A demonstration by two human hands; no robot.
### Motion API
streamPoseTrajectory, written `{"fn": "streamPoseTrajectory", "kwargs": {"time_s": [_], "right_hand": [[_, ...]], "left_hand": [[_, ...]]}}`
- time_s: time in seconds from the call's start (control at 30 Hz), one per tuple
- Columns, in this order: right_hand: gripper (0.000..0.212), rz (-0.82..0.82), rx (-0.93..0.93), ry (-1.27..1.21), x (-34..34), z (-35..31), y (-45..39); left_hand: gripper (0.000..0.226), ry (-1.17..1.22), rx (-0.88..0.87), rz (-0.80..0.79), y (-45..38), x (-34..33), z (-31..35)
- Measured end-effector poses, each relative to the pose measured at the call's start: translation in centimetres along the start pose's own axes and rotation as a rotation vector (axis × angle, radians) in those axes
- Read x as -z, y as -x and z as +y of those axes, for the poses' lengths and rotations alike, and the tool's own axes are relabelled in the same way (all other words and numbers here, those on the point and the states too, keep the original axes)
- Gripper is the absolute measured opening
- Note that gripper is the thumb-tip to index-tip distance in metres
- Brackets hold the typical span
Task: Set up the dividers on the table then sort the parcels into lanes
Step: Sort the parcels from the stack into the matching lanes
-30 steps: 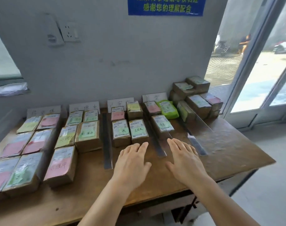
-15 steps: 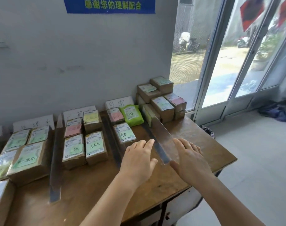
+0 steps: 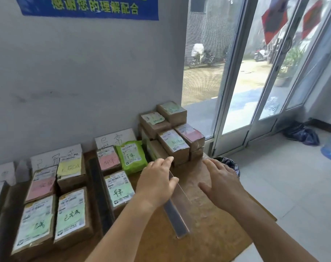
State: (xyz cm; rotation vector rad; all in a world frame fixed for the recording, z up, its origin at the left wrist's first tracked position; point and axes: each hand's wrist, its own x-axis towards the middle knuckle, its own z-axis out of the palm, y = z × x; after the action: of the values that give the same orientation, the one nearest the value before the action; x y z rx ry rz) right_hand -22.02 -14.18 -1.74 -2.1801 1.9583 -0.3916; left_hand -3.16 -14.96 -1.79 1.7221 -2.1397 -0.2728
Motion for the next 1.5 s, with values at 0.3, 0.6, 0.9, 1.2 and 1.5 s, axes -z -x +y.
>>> {"fn": "streamPoseTrajectory", "kwargs": {"time_s": [0.3,0.6,0.9,1.2,1.5], "right_hand": [[0.066,-0.013,0.070,-0.070,0.6,2.5,-9.9],[0.073,-0.168,0.075,-0.203,-1.7,7.8,-20.5],[0.081,-0.245,-0.085,-0.369,-5.1,10.9,-26.0],[0.045,-0.310,-0.114,-0.458,-7.0,11.5,-27.7],[0.044,-0.266,-0.102,-0.547,-6.4,11.5,-26.3]], "left_hand": [[0.063,0.044,0.178,0.050,-7.5,-1.5,-0.3],[0.066,0.164,0.452,0.019,-15.6,-7.7,1.1],[0.076,0.191,0.721,0.067,-18.6,-11.8,1.0],[0.089,0.231,0.842,0.088,-19.2,-12.2,0.8],[0.063,0.350,0.833,0.199,-18.9,-11.8,2.0]]}}
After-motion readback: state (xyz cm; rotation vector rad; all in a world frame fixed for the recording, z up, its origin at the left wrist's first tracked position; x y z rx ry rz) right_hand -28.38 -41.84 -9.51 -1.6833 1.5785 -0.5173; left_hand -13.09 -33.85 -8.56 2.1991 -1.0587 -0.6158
